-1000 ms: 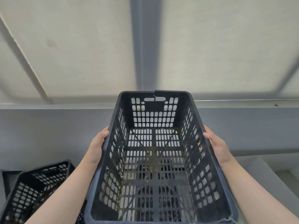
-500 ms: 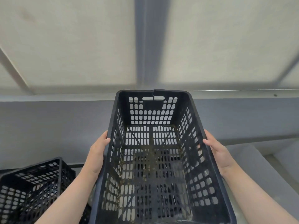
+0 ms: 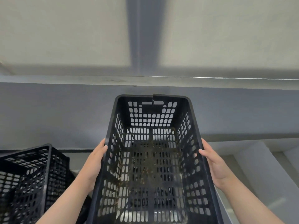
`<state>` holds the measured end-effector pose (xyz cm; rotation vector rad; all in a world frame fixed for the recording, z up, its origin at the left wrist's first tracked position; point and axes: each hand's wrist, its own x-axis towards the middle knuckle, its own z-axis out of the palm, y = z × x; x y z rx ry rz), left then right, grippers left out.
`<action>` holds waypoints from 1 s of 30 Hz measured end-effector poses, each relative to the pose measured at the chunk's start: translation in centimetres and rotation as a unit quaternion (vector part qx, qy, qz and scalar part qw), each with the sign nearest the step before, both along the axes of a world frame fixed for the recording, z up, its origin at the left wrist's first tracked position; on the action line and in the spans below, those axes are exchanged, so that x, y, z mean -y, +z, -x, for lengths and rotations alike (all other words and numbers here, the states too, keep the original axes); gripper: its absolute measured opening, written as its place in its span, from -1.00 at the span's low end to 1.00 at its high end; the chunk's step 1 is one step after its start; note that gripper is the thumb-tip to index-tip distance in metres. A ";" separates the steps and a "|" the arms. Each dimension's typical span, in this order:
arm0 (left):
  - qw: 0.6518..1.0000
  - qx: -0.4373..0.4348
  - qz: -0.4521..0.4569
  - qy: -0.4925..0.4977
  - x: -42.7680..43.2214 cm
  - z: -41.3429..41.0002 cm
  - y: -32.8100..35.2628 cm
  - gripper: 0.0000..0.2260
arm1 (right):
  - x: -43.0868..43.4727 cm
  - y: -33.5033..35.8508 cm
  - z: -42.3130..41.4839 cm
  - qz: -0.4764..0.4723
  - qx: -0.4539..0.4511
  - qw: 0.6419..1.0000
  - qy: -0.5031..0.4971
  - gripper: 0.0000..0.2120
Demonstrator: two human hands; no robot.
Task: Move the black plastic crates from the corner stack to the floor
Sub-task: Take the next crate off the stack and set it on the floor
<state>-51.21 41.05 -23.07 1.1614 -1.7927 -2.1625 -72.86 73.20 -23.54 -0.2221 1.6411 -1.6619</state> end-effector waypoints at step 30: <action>0.981 0.101 -0.118 0.120 -1.5 5.5 -20.4 -0.67 | 0.8 -22.9 6.9 -0.079 0.089 0.993 -0.003 -0.54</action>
